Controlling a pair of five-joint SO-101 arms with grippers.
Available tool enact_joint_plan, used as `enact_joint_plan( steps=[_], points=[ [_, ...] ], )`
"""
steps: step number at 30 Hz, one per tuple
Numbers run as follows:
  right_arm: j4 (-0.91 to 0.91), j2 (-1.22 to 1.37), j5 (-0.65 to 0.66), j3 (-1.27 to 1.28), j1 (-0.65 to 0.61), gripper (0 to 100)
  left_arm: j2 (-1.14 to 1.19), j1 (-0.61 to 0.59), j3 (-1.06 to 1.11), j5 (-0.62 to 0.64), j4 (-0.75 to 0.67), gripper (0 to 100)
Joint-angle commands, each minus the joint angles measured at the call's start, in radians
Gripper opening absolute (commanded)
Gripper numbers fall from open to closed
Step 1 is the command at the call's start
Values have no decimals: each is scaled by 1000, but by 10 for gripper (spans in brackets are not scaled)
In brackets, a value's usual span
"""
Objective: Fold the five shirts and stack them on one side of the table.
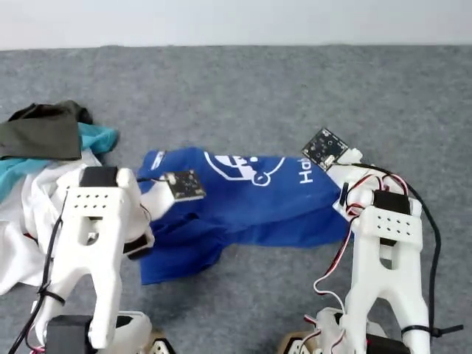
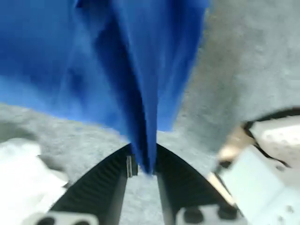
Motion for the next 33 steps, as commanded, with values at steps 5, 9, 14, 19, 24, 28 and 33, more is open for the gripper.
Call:
enact_joint_plan(
  steps=[5,9,14,19,24,28,33],
  points=[
    [10,-33,9,-11,-7,12,-38,-23,-8,46,-98,65],
    [94,-48,11,-37,-2,61,-66,-31,-45,44,-32,70],
    [231,-145,11,-46,12,207,-187,-23,-128,57,5,100],
    [239,-249,6,-44,22,189,-245,-23,-151,212,-127,100],
    [269,-346,6,-46,35,89,-236,11,-79,354,-236,100],
    [314,-438,8,-44,73,13,-183,71,-44,402,-241,73],
    [291,-481,6,-18,84,9,-110,100,-51,460,-287,47]
  ],
)
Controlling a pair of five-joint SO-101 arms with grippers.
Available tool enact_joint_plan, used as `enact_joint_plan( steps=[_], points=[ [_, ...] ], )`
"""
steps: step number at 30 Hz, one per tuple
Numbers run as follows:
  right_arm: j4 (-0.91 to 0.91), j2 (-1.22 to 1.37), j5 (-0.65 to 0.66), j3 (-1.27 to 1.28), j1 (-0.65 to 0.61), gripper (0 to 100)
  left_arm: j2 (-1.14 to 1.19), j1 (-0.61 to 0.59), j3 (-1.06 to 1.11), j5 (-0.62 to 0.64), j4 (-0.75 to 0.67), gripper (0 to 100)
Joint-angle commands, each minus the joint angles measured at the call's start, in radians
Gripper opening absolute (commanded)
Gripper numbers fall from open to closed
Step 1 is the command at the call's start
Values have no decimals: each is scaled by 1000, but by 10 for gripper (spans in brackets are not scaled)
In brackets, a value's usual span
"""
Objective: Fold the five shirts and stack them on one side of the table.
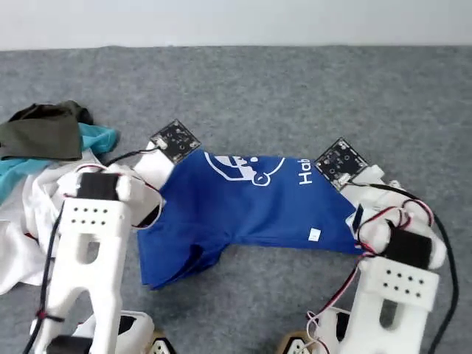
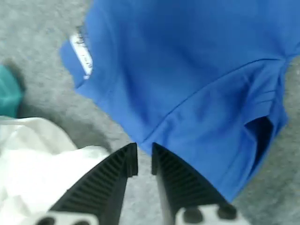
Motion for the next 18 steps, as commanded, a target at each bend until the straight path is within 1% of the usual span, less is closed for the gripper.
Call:
enact_joint_plan(
  steps=[1,3,7,13,18],
  points=[
    [-50,-16,3,0,-1,9,32,14,-13,72,-86,47],
    [-128,18,-23,41,-21,9,68,11,-25,124,-149,47],
    [-255,163,-198,63,-35,9,198,20,-130,196,-170,47],
    [-343,392,-347,61,-99,9,450,18,-414,210,-64,46],
    [-503,493,-428,61,-130,9,637,18,-610,212,-31,44]
  ],
)
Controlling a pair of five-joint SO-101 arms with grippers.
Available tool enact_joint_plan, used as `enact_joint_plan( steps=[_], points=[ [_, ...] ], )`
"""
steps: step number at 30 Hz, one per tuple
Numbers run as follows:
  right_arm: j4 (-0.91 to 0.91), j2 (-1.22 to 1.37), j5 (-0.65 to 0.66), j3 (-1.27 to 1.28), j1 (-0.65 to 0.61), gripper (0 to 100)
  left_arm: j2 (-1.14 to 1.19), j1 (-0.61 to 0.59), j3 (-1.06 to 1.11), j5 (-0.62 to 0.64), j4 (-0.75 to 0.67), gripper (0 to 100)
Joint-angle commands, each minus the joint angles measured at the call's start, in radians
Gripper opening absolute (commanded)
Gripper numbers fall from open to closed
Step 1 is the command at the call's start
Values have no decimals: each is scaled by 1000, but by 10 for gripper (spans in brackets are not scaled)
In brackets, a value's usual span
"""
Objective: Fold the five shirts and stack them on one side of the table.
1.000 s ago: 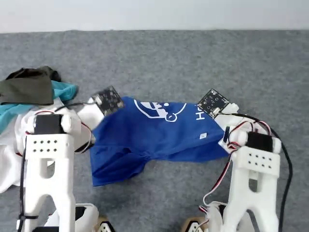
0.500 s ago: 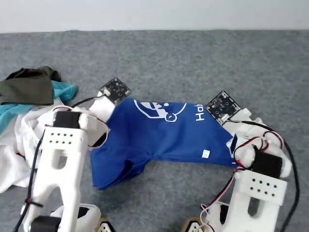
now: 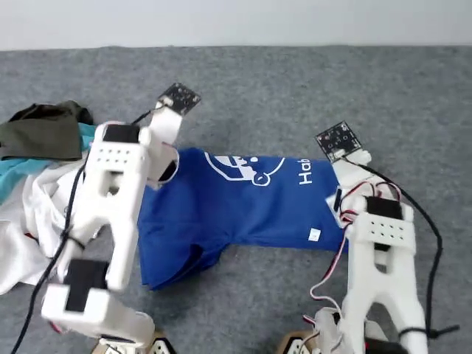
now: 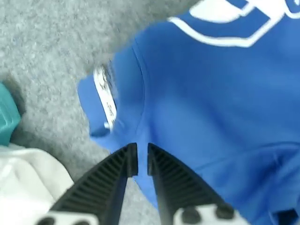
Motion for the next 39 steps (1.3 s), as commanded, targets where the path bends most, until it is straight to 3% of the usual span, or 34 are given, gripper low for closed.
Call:
enact_joint_plan(
  steps=[1,9,12,21,35,39],
  points=[
    [-134,51,-61,-12,-31,9,100,5,-166,26,20,44],
    [-464,271,-71,-21,-96,9,400,-2,-374,58,20,44],
    [-507,406,-69,-91,-74,9,494,-26,-441,58,31,44],
    [-409,690,-69,-356,18,9,667,-120,-634,54,146,25],
    [-174,404,-75,-382,-31,9,505,-114,-951,58,405,17],
    [-157,369,-71,-382,-54,9,451,-121,-955,60,413,17]
  ],
)
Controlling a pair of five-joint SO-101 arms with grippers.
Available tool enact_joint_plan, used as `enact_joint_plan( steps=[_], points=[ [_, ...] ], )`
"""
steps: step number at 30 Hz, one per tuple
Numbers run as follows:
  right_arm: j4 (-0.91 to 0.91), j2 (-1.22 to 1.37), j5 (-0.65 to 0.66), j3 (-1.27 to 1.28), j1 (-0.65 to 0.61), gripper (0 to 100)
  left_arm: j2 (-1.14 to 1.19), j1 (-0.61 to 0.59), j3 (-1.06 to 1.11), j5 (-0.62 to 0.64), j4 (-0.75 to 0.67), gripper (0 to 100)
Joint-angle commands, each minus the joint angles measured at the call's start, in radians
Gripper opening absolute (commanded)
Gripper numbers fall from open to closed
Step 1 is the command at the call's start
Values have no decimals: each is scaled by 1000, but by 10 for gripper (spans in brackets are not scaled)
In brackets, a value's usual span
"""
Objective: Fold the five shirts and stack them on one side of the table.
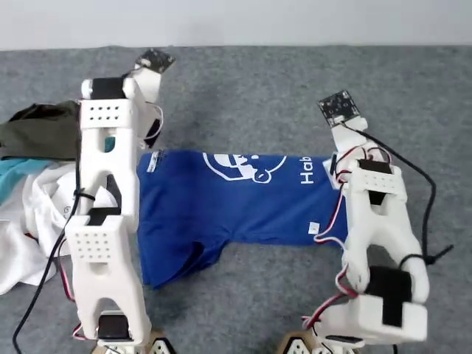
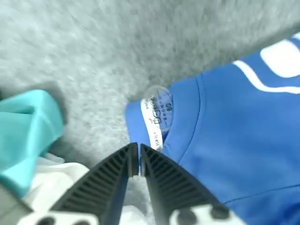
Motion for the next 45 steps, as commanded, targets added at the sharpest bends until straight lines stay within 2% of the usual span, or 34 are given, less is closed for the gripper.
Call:
enact_joint_plan(
  steps=[1,8,14,20,30,40,45],
  points=[
    [-2,-58,-6,-46,-16,9,-112,-18,-48,8,34,17],
    [-246,223,-3,-103,45,9,-229,-23,-5,8,35,17],
    [-257,437,15,-304,59,9,-394,-55,148,3,35,17],
    [-128,355,11,-359,18,9,-551,-161,309,0,34,17],
    [248,124,9,-361,-61,9,-802,-270,433,-58,34,17],
    [599,-33,9,-367,-303,9,-982,-494,573,-60,34,18],
    [687,-35,9,-364,-464,9,-1030,-560,613,-60,34,18]
  ],
)
